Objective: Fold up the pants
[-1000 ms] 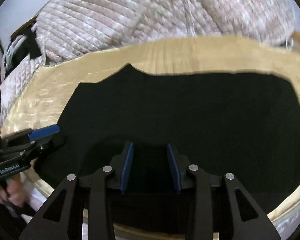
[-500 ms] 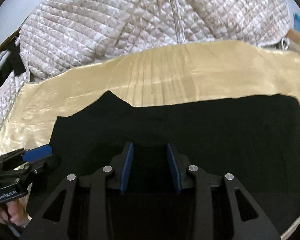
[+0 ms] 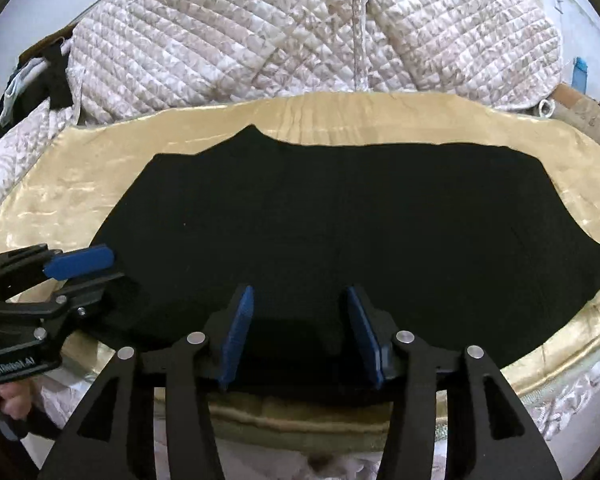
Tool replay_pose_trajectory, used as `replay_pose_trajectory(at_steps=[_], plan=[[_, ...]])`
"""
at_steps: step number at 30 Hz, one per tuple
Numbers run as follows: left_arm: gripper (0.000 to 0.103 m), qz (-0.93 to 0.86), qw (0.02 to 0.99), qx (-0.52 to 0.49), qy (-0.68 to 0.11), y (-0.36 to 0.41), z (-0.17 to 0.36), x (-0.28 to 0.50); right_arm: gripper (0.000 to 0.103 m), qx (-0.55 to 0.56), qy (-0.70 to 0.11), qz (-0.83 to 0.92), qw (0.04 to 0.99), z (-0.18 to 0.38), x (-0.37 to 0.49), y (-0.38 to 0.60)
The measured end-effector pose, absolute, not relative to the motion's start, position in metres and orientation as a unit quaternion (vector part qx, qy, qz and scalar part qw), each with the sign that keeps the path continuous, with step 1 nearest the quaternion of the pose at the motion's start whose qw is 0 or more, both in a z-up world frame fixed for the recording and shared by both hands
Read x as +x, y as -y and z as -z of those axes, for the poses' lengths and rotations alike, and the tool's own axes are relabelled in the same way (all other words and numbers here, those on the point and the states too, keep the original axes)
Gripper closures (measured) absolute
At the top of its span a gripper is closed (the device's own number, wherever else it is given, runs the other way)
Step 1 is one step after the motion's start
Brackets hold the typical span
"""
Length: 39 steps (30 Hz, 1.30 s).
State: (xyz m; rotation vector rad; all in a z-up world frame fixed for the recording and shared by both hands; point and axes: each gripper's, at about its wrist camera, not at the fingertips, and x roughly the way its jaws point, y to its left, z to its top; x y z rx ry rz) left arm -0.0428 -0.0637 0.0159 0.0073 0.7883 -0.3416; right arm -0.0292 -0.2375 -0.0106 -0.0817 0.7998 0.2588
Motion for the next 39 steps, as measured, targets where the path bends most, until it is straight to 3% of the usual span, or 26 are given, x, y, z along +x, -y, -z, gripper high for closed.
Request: replay_pose_trajectory(at_steps=[24, 27, 35, 39], plan=[[0.053, 0.123, 0.913, -0.031, -0.388, 0.051, -0.024, -0.060, 0.054, -0.055, -0.357, 0.000, 0.932, -0.011, -0.045, 0.283], [0.053, 0.129, 0.911, -0.045, -0.390, 0.049, -0.026, -0.060, 0.053, -0.002, -0.355, 0.031, 0.934, -0.024, -0.047, 0.311], [0.053, 0.135, 0.906, -0.062, -0.397, 0.047, -0.028, -0.057, 0.049, 0.271, -0.345, 0.073, 0.895, -0.025, -0.054, 0.421], [0.053, 0.139, 0.905, -0.064, -0.398, 0.047, -0.030, -0.053, 0.046, 0.297, -0.341, 0.061, 0.890, -0.022, -0.041, 0.435]])
